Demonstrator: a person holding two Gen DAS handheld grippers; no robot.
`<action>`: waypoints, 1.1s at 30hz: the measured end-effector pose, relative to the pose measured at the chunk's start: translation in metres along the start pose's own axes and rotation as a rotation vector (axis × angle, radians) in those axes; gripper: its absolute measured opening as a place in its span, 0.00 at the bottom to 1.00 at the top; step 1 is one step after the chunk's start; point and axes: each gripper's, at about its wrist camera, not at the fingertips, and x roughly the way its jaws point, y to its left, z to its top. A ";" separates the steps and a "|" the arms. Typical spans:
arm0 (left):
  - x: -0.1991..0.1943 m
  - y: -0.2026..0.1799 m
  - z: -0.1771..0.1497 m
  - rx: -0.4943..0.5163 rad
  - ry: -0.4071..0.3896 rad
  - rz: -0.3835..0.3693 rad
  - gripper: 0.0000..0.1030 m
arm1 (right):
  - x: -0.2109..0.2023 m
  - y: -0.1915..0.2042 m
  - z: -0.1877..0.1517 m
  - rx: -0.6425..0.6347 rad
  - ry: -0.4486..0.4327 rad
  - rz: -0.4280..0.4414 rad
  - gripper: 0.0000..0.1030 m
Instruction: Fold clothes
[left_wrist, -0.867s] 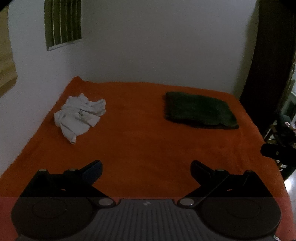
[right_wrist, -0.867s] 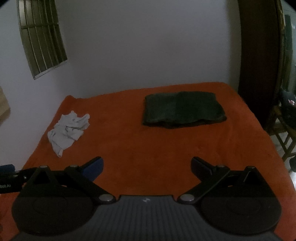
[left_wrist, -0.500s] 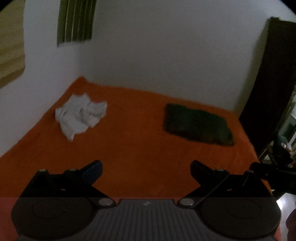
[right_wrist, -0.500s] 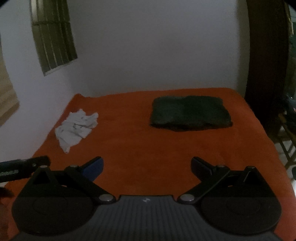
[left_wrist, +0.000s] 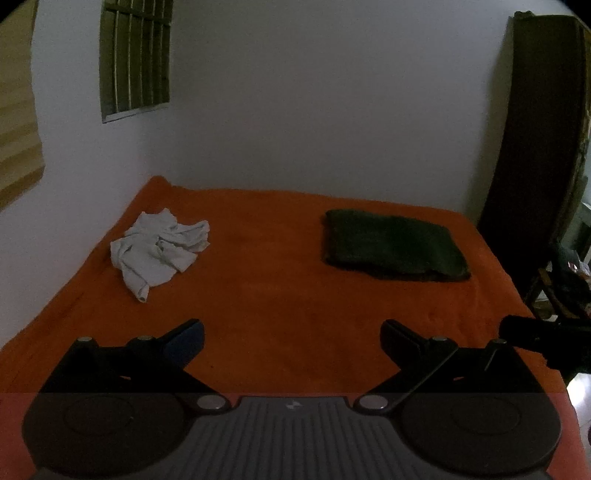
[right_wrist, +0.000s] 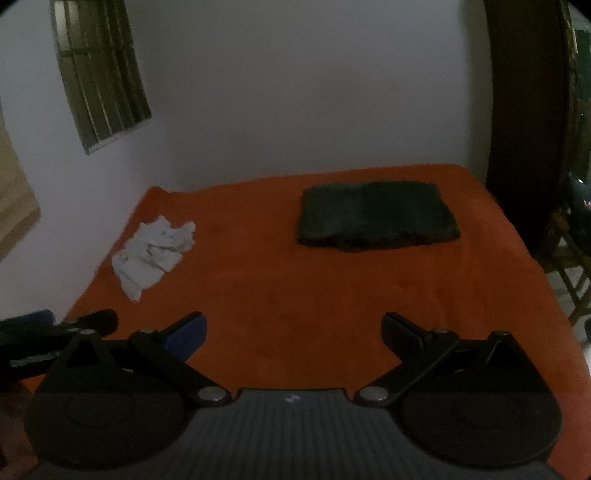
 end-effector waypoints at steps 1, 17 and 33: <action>0.000 -0.002 0.001 0.004 0.001 0.000 1.00 | -0.006 0.000 0.001 -0.003 -0.013 0.006 1.00; 0.019 -0.012 0.006 -0.045 0.085 -0.092 1.00 | 0.013 -0.007 0.005 0.019 0.038 0.048 1.00; 0.114 0.027 0.036 0.059 0.048 -0.028 1.00 | 0.127 0.005 0.042 -0.015 0.000 0.014 1.00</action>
